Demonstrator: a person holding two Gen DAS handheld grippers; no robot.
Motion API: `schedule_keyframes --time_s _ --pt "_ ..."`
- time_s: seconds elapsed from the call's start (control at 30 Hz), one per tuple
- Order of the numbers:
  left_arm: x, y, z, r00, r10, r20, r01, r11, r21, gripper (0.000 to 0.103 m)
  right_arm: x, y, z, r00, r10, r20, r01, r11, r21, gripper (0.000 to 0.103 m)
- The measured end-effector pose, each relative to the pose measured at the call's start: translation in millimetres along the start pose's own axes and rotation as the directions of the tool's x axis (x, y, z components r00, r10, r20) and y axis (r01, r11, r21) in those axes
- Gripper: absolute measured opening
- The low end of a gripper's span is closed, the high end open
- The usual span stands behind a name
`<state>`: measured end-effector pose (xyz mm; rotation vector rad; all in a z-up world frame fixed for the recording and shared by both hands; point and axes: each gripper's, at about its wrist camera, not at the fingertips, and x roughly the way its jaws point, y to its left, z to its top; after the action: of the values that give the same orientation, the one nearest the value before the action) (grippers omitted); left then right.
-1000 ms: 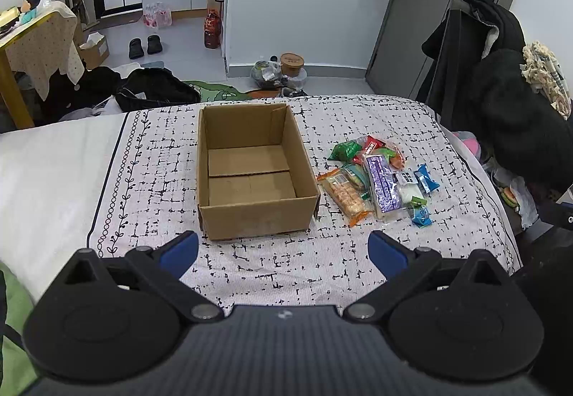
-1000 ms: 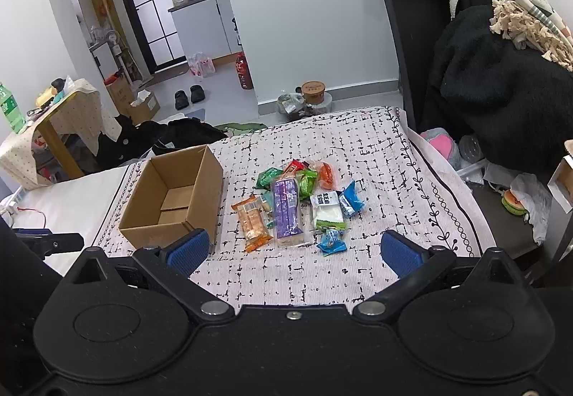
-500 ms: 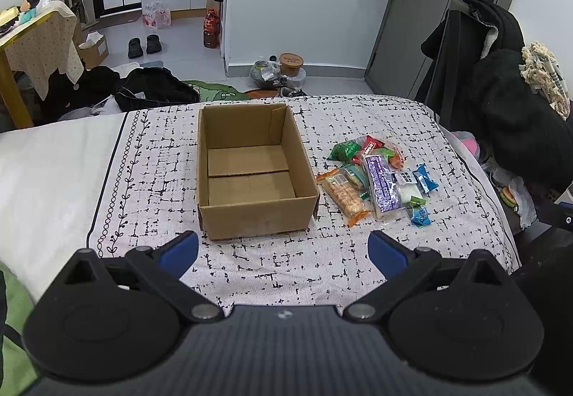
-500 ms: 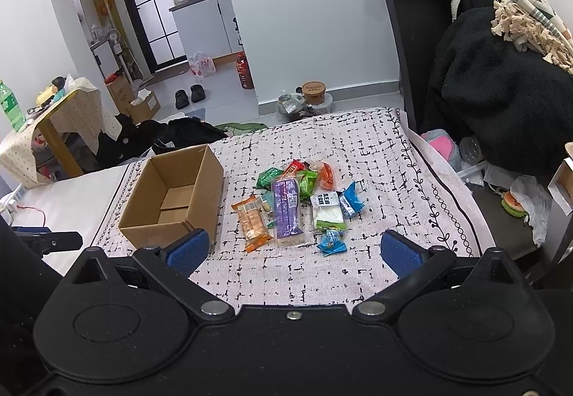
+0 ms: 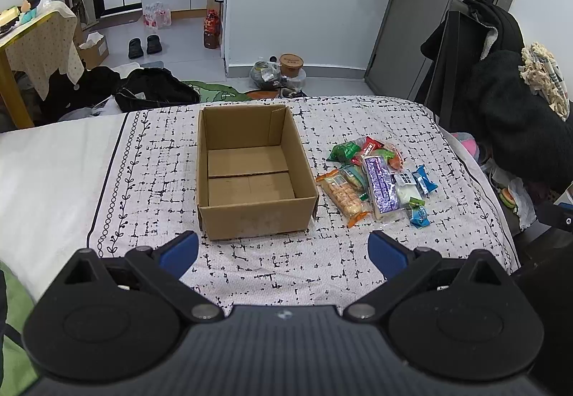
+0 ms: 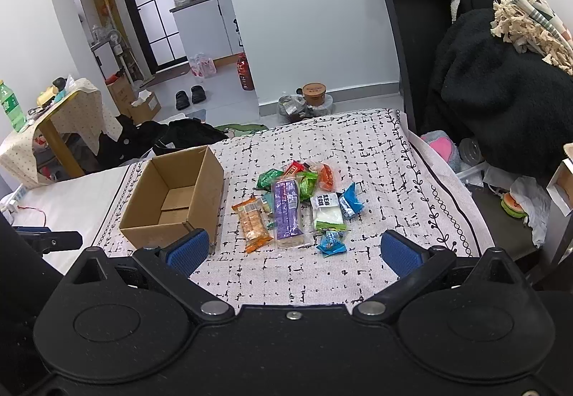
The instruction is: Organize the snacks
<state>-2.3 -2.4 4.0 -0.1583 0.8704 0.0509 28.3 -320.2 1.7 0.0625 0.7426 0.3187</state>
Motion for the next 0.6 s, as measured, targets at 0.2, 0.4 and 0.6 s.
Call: schedule_keyframes --time_s 0.2,0.4,0.6 --pt "-0.4 0.1 0.1 1.000 -0.001 0.001 0.001 1.000 0.000 0.100 -0.7 -0.1 0.8 1.000 -0.001 0.002 0.001 1.000 -0.003 0.103" --pt "-0.3 -0.3 0.4 1.000 -0.001 0.000 0.001 1.000 -0.002 0.100 -0.7 0.3 0.7 1.000 0.000 0.002 0.000 1.000 -0.003 0.103" --pt "-1.1 -0.8 1.8 1.000 -0.004 0.000 0.004 1.000 -0.005 0.100 -0.7 0.3 0.5 1.000 0.000 0.003 0.000 1.000 -0.003 0.103"
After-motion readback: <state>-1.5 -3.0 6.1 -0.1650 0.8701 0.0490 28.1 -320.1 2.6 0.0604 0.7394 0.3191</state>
